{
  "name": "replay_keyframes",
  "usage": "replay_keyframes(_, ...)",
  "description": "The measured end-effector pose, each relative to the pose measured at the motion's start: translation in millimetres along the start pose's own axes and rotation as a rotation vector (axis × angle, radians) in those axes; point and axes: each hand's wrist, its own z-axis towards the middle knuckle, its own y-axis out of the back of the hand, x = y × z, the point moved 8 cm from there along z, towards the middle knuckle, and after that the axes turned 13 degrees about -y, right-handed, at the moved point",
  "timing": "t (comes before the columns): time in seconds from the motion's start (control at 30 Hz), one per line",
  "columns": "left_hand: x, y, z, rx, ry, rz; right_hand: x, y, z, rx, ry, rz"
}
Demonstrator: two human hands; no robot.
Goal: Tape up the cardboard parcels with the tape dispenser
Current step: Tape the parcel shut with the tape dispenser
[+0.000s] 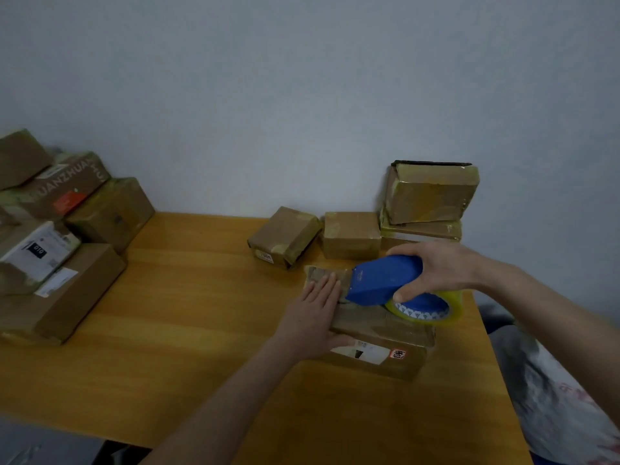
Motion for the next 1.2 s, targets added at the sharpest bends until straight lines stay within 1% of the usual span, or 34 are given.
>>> replay_keyframes(0.07, 1.9, -2.1, 0.8, 0.011, 0.006, 0.054, -3.7, 2.9, -1.8, -0.029, 0.015, 0.022)
replay_keyframes(0.17, 2.2, -4.6, 1.0, 0.025, -0.003, 0.056, -5.7, 5.9, -4.7, -0.045, 0.028, 0.03)
replay_keyframes(0.33, 1.3, -3.5, -0.6, 0.027, -0.006, 0.022, -7.6, 7.1, -7.2, -0.013, 0.042, 0.03)
replay_keyframes(0.57, 1.7, 0.5, -4.6, 0.031, -0.01, 0.051, -15.6, 10.4, -16.6, 0.031, 0.039, 0.068)
replay_keyframes(0.77, 6.5, 3.2, -7.3, 0.052, -0.006, 0.038, -67.8, 14.5, -40.5, 0.032, -0.082, 0.168)
replay_keyframes(0.87, 4.6, 3.0, -6.1, 0.055, -0.015, 0.044, -90.8, 6.6, -53.5, 0.043, -0.131, 0.236)
replay_keyframes(0.93, 4.1, 1.3, -5.1, 0.067, -0.011, 0.053, -110.2, -1.6, -61.5, 0.05, -0.194, 0.269)
replay_keyframes(1.07, 3.7, -0.2, -4.9, 0.061, -0.002, 0.078, -137.1, -30.5, -71.7, 0.127, -0.341, 0.186)
replay_keyframes(1.2, 9.1, -2.1, -8.3, 0.045, 0.001, 0.101, -130.6, -42.6, -68.2, 0.132, -0.347, 0.138)
